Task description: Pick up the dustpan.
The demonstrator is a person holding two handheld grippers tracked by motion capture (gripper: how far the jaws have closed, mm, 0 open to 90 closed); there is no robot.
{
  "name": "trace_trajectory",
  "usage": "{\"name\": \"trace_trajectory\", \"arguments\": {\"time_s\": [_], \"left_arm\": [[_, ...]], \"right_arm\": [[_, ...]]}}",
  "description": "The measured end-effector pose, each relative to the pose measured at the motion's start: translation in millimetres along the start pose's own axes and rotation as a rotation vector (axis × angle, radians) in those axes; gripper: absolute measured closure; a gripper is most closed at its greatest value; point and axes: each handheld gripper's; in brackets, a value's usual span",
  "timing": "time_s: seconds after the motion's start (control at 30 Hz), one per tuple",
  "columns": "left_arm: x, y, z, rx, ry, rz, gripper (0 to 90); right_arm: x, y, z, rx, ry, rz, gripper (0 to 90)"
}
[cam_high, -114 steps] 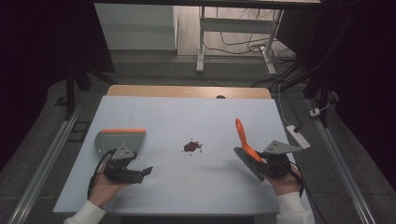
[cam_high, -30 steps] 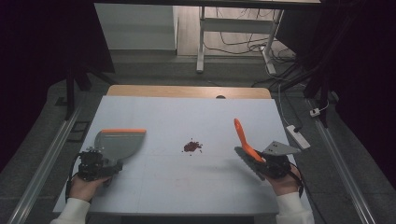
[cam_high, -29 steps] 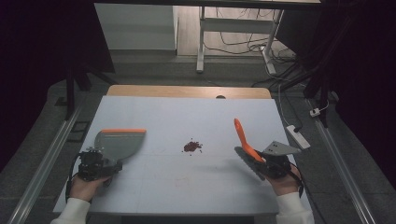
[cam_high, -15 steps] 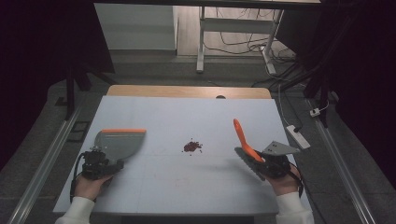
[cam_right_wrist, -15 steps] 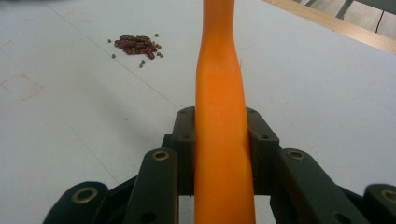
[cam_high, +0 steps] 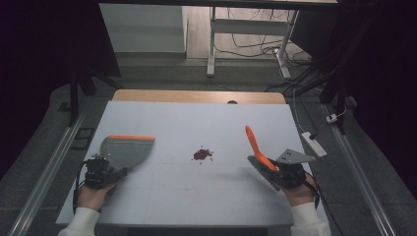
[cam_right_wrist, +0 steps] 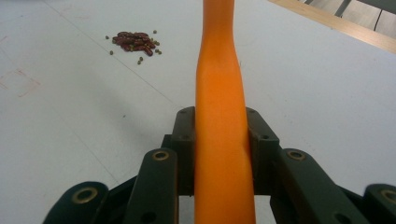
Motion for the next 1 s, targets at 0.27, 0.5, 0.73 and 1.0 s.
{"name": "trace_trajectory", "arguments": {"time_s": [0.27, 0.5, 0.73, 1.0], "left_arm": [[0.2, 4.2, -2.8, 0.020, -0.019, -0.002, 61.6], [0.6, 7.3, -6.5, 0.037, -0.019, 0.039, 61.8], [0.9, 9.1, -11.2, 0.044, -0.059, 0.053, 61.9], [1.5, 14.4, -17.0, 0.060, -0.111, 0.062, 61.9]], "right_arm": [[0.8, -0.6, 0.9, -0.002, 0.008, -0.002, 69.4], [1.2, -0.3, 1.6, -0.001, 0.012, -0.004, 69.4], [1.0, -0.5, 1.0, 0.002, 0.007, -0.005, 69.4], [0.8, -0.6, 0.4, 0.004, 0.002, -0.007, 69.4]]}}
Point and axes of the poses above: each handheld gripper's, and its own axes: z roughly forward along the jaws, x roughly out of its underside, y roughly to its left, and after that the axes turned 3 degrees about x, right-handed
